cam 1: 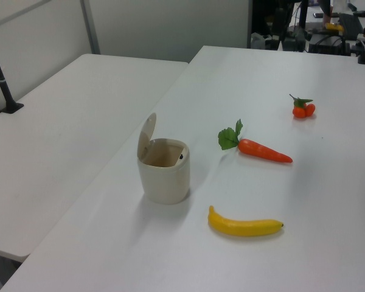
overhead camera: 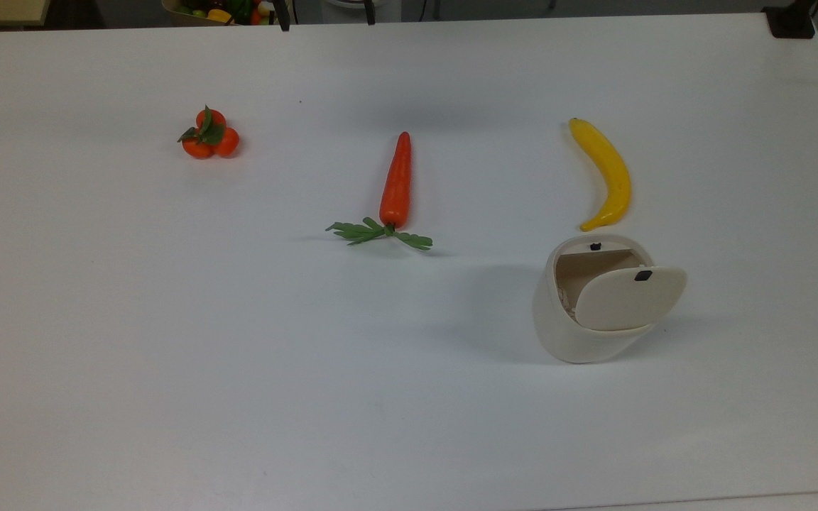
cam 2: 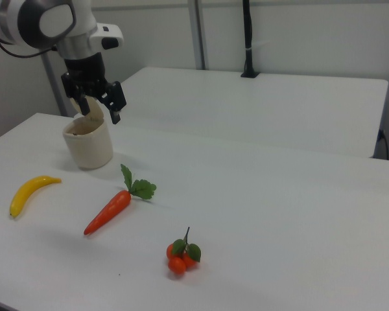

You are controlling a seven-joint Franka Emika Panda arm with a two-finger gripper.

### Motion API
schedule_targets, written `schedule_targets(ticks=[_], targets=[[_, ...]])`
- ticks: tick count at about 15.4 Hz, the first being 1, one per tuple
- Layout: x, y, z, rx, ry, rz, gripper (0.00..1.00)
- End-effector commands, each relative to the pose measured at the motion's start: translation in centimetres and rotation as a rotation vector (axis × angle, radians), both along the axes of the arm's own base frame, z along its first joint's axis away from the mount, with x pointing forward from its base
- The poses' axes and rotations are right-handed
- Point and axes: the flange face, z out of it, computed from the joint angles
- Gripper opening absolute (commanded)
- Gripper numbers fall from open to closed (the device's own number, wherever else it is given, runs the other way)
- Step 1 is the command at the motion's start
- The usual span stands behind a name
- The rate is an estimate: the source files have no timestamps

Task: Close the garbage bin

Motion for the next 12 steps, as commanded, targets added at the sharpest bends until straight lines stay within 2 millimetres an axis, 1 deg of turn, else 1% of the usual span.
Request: schedule_targets(ticks=[1, 3, 4, 5, 7, 8, 9, 11, 12], targets=[[0.5, 1.3, -0.8, 0.009, -0.019, 0.037, 0.51], [0.6, 1.4, -0.8, 0.014, -0.018, 0.034, 0.32], [0.6, 1.5, -0.8, 0.015, -0.018, 0.035, 0.26], [0.5, 1.6, -0.9, 0.021, -0.016, 0.035, 0.21], [0.7, 1.9, -1.1, 0.039, -0.012, 0.035, 0.18], [0.8, 2.0, -1.5, 0.039, -0.005, 0.038, 0.15], [1.0, 2.1, -1.9, 0.041, 0.003, 0.039, 0.09], [1.3, 2.9, -2.6, 0.044, 0.010, 0.059, 0.00], [1.8, 2.9, -3.3, 0.043, 0.011, 0.049, 0.00]])
